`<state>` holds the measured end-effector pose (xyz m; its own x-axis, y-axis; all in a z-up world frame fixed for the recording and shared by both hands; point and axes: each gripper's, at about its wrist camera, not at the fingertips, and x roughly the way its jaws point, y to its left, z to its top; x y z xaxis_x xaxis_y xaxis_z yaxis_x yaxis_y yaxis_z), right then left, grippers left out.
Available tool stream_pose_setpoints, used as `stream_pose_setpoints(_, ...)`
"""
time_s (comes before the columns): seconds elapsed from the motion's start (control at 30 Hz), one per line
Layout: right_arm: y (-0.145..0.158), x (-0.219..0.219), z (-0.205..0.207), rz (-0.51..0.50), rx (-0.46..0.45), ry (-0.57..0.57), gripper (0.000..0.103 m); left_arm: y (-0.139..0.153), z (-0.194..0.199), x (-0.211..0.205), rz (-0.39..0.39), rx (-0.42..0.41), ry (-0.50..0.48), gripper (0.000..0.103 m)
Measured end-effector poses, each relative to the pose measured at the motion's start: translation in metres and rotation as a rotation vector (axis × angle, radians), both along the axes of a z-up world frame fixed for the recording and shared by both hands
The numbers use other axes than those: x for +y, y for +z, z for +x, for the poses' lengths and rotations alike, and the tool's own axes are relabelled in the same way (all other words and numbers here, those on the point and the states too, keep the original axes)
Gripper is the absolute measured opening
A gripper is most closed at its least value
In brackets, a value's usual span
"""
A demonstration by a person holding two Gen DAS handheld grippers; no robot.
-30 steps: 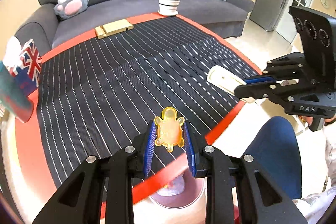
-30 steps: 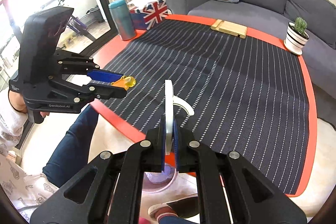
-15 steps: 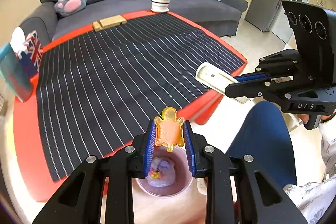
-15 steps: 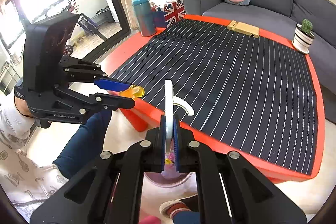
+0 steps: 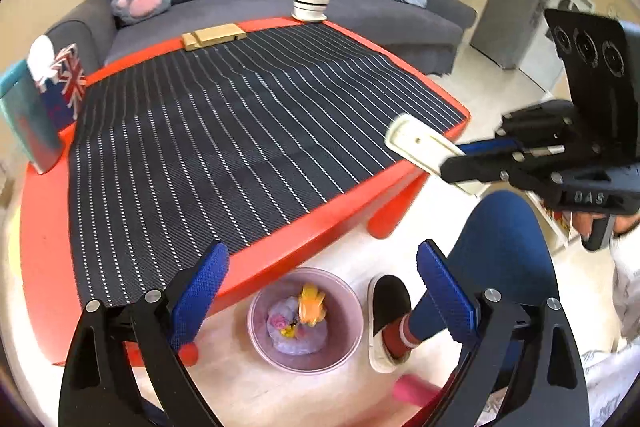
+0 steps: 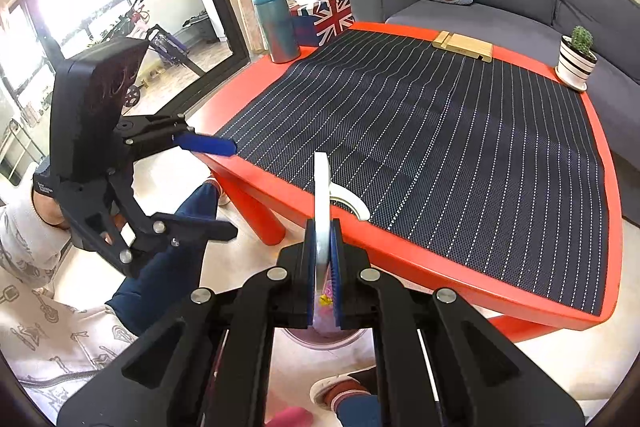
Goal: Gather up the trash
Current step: 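Open the right tool over the pink bin to drop the white clip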
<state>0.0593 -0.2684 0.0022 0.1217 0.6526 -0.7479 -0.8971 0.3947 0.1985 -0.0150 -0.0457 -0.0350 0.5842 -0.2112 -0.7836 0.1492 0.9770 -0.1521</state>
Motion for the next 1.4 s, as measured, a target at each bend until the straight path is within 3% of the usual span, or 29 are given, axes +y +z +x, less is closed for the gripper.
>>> stream_pose_setpoints(0.67, -0.006, 0.001, -0.005, -0.006, 0.016, 0.011, 0.006, 0.006, -0.009, 0.008, -0.007, -0.010, 0.043, 0.095)
stream_pose_setpoints(1.4, -0.009, 0.037, -0.024, -0.018, 0.038, 0.127, 0.007, 0.019, -0.028, 0.042, -0.018, -0.046, 0.123, 0.095)
